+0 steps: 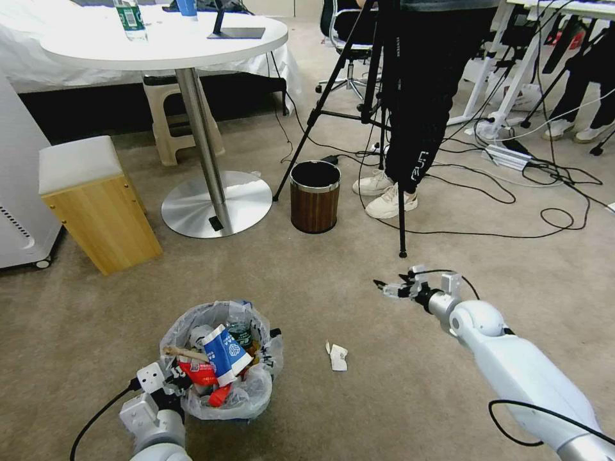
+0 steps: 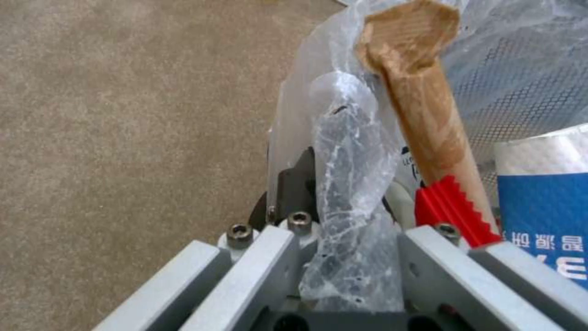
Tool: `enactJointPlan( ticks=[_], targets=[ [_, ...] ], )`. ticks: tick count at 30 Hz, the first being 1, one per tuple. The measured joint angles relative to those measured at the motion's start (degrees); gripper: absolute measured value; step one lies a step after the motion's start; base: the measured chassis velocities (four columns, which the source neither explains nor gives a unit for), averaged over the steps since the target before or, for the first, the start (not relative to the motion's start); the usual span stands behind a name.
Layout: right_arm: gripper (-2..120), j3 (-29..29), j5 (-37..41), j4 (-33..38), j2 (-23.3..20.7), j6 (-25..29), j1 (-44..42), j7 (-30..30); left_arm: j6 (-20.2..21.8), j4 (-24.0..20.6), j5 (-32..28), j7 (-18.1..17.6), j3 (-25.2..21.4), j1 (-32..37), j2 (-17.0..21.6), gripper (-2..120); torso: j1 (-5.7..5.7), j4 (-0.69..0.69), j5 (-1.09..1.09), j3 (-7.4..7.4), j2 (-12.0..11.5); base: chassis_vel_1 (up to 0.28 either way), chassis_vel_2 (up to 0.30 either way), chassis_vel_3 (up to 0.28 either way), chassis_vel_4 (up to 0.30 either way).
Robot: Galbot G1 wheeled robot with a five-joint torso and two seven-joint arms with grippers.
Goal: Pick up the trash bin and place the garbage on the floor into it.
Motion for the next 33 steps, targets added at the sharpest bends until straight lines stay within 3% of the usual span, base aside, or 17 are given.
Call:
enactJointPlan(
  ticks=[6,8,10,13,17,22,25,33],
  targets=[
    [86,0.77,-4.75,-1.11,-1.30,-0.51,-0.02,-9.26,0.03,-0.11,0.91,0.01,0.27,0.35,-0.17,1,0.00,0.00,0.00,0.00,0.00,0.000,0.000,0.000,0.000],
    [89,1.58,-8.98,-2.46,-1.66,-2.29,0.18,-14.78,0.03,-0.21,1.33,0.01,0.47,0.47,-0.40,1,0.00,-0.01,0.00,0.00,0.00,0.000,0.000,0.000,0.000],
    [93,1.62,-10.09,-2.69,-1.87,-3.26,0.29,-14.87,0.03,-0.24,1.51,0.01,0.53,0.52,-0.51,1,0.00,-0.01,0.03,0.00,0.00,0.000,0.000,0.000,0.000],
    [96,1.14,-9.99,-3.06,-2.24,-5.16,0.50,-12.91,0.05,-0.25,1.87,0.01,0.60,0.58,-0.70,1,0.00,-0.01,0.00,0.00,0.00,0.000,0.000,0.000,0.000],
    [98,-0.10,-8.09,-2.07,-1.92,-12.79,1.12,-4.83,-0.06,0.39,2.37,0.04,0.86,0.26,-1.30,1,0.00,0.00,0.01,0.00,0.00,0.000,0.000,0.000,0.000],
    [99,-1.09,-6.92,-1.75,-1.07,-16.37,2.08,-0.43,-0.27,0.87,2.63,0.09,1.02,-0.01,-1.62,1,0.00,0.00,0.02,0.00,0.00,0.000,0.000,0.000,0.000],
    [100,-1.16,-6.48,-1.34,-0.55,-16.20,2.91,-2.44,-0.27,1.03,2.63,0.11,1.02,-0.24,-1.63,1,0.00,0.00,0.00,0.00,0.00,0.000,0.000,0.000,0.000],
    [97,-7.33,-7.51,-2.42,0.17,-6.90,5.37,-12.74,-0.15,1.44,2.68,0.12,1.00,-0.64,-1.99,1,0.00,0.01,-0.01,0.00,0.00,0.000,0.000,0.000,0.000]
  ],
)
